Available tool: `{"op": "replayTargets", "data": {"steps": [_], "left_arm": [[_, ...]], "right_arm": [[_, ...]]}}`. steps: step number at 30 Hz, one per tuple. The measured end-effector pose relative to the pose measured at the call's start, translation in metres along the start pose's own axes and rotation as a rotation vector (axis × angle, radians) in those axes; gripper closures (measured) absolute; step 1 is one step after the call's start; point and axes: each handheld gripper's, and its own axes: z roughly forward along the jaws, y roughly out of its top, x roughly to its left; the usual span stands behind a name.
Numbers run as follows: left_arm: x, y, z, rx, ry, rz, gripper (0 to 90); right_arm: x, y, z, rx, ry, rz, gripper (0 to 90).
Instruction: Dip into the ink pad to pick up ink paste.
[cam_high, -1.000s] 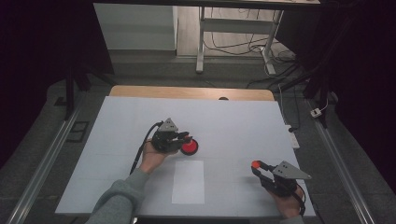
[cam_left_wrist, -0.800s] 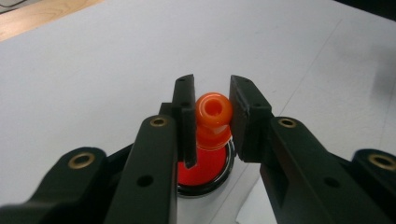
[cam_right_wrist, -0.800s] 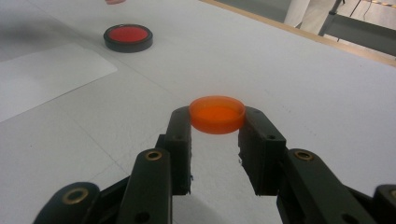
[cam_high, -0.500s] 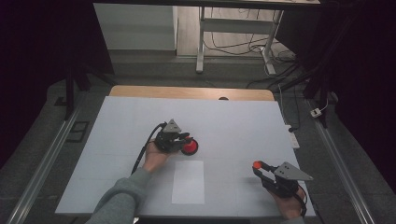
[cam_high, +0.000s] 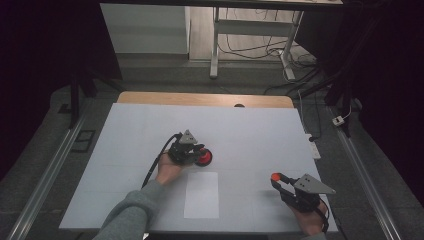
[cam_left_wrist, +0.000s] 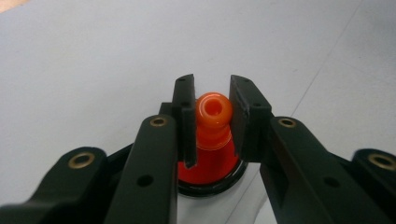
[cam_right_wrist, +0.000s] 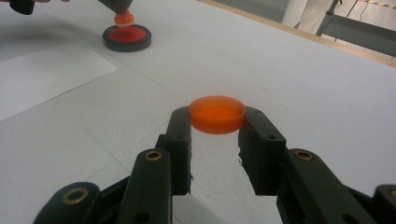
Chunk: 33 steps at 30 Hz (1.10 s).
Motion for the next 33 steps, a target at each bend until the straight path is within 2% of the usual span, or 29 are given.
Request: {"op": "replayTargets", "data": {"steps": [6, 16, 20, 33], "left_arm": [[0.0008, -0.0048, 0.0063, 0.032, 0.013, 0.005, 72.9], [-0.0045, -0.0071, 0.0084, 0.033, 0.046, 0.044, 73.1], [-0.0026, -0.0081, 0.0086, 0.028, 0.035, 0.027, 73.2], [-0.0038, -0.0080, 0.0092, 0.033, 0.042, 0.039, 73.3]], "right_arm": [[0.0005, 0.0002, 0.0003, 0.001, -0.001, -0.002, 64.7], [0.0002, 0.0002, -0.0005, -0.002, 0.000, -0.002, 64.7], [0.0008, 0.0003, -0.0008, -0.002, -0.003, -0.004, 64.7], [0.0023, 0.0007, -0.0010, -0.001, 0.000, -0.003, 64.7]]}}
